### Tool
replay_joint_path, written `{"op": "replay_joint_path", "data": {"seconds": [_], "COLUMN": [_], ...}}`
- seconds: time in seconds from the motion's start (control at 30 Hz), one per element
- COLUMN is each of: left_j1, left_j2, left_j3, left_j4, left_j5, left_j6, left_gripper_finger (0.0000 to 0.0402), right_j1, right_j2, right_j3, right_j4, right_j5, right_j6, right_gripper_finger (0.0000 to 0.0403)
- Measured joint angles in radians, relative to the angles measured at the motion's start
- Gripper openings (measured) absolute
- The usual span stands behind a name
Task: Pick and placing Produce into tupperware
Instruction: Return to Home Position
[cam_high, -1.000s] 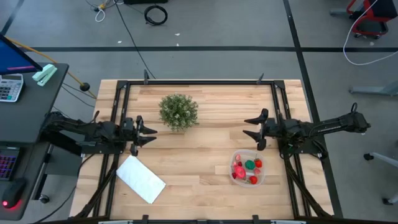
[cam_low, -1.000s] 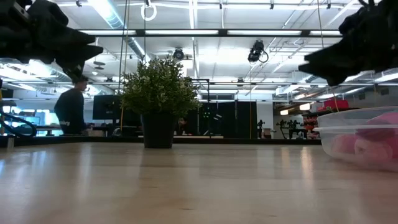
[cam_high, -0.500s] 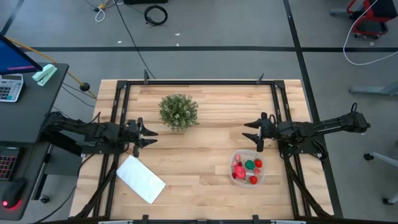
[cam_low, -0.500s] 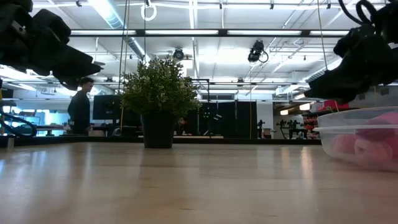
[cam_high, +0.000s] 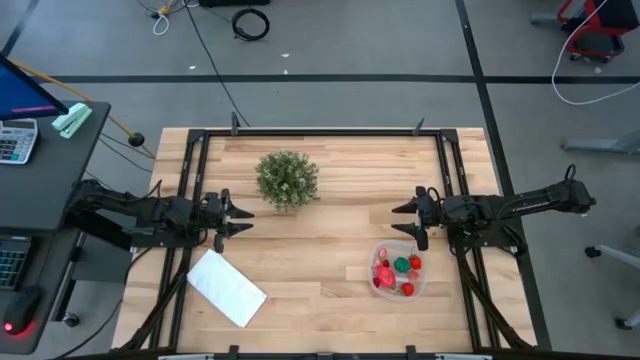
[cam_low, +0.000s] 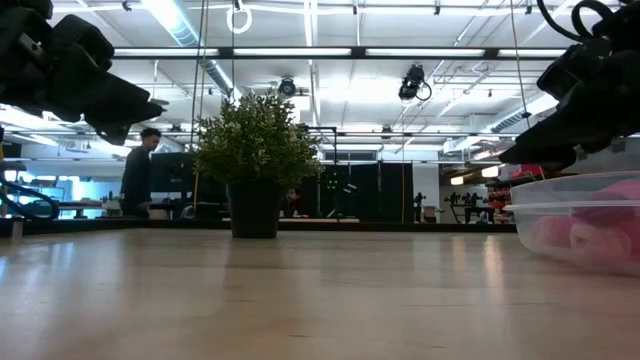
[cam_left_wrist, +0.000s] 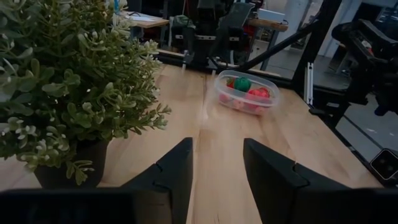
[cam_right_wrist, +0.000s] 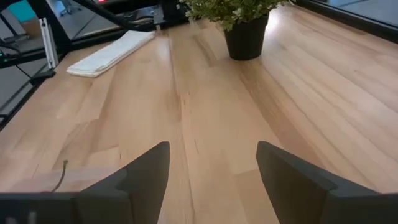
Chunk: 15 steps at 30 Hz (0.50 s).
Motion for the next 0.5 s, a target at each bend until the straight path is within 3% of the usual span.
{"op": "replay_joint_path", "data": {"seconds": [0.5], "left_j1": [0.0], "left_j2": [-0.001], "left_j3": [-0.001], "left_j4": [0.03], "left_j5": [-0.003], "left_j6": [0.001], "left_gripper_finger": [0.0141], "right_j1": [0.0], "right_j2": [0.0], "right_j3": [0.0], "right_j4": [-0.001], "right_j5": [-0.001], "right_j6": [-0.001], "right_gripper_finger": [0.025]}}
